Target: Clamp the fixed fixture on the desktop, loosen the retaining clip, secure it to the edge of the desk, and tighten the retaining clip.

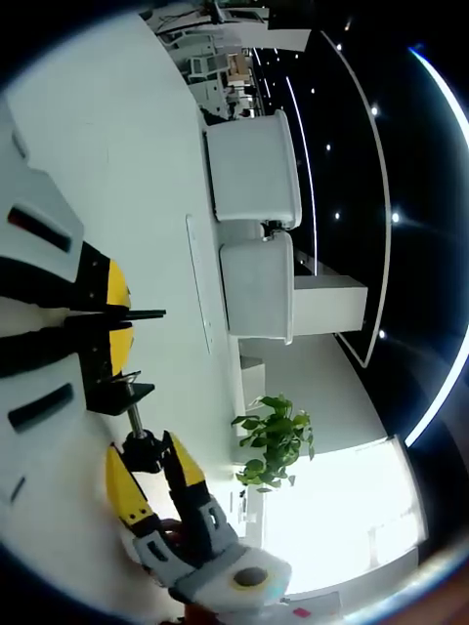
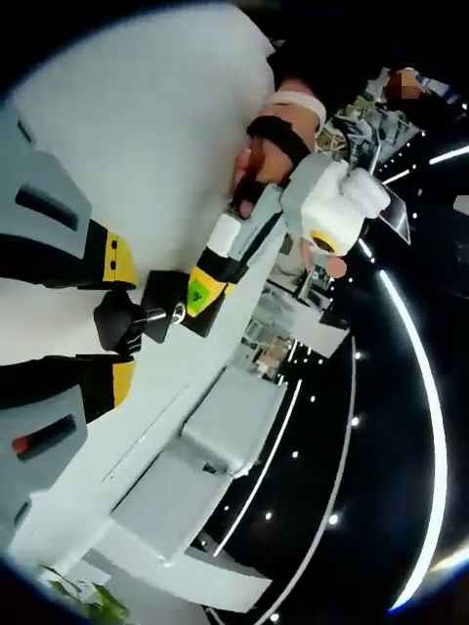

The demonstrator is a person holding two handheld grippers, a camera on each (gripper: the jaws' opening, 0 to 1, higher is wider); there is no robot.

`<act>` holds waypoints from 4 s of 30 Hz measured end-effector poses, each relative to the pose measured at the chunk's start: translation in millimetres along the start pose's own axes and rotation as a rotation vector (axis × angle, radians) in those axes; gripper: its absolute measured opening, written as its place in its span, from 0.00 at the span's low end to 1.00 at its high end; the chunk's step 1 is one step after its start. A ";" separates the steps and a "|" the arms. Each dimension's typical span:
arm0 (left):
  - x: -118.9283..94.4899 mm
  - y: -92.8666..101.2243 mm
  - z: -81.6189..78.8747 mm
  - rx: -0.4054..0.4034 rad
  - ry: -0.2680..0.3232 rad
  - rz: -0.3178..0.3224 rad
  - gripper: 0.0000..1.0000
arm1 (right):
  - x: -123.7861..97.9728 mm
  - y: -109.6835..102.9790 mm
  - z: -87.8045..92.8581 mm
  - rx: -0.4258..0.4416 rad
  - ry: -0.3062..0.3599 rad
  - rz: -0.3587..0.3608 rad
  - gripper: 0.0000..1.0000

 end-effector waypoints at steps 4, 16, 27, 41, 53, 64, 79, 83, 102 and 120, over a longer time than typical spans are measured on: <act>0.1 0.0 -0.1 0.000 0.000 -0.001 0.05 | 1.4 2.7 3.5 -0.039 -0.004 0.004 0.25; -0.2 0.2 0.0 0.001 0.000 0.000 0.04 | 0.3 6.2 5.7 0.586 -0.042 -0.032 0.40; -0.3 0.2 0.4 0.000 0.000 0.000 0.04 | 4.2 18.7 23.6 1.089 -0.073 0.045 0.37; 0.7 3.0 0.6 0.010 0.000 0.010 0.06 | 6.0 20.7 19.2 1.162 -0.049 0.047 0.26; -0.1 2.2 0.4 0.010 0.000 0.009 0.06 | 4.8 13.7 6.8 0.567 -0.005 0.007 0.26; -0.9 1.5 0.2 0.009 -0.001 0.005 0.05 | 4.6 9.1 11.8 0.217 -0.029 0.008 0.25; -0.9 1.1 0.2 0.010 -0.002 0.002 0.05 | 1.8 9.7 17.9 0.284 -0.057 0.027 0.30; -1.0 1.6 0.3 0.020 -0.002 0.005 0.05 | -0.2 12.9 12.5 0.449 -0.031 0.019 0.34; -0.3 2.0 0.8 0.024 -0.002 0.008 0.05 | 7.1 16.8 13.5 1.122 -0.030 0.006 0.26; 1.2 1.2 1.3 0.023 -0.002 0.007 0.05 | 6.1 10.9 9.5 1.123 -0.035 0.000 0.24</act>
Point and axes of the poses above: the point that each gripper's makers call its tool centre point, and the gripper's own axes: x roughly forward along the fingers, y roughly to its right, z roughly out of its underside, the point moved 1 cm from there along -x, roughly backward along the fingers, and after that the axes turned 4 degrees about y, right-handed, at the moved point
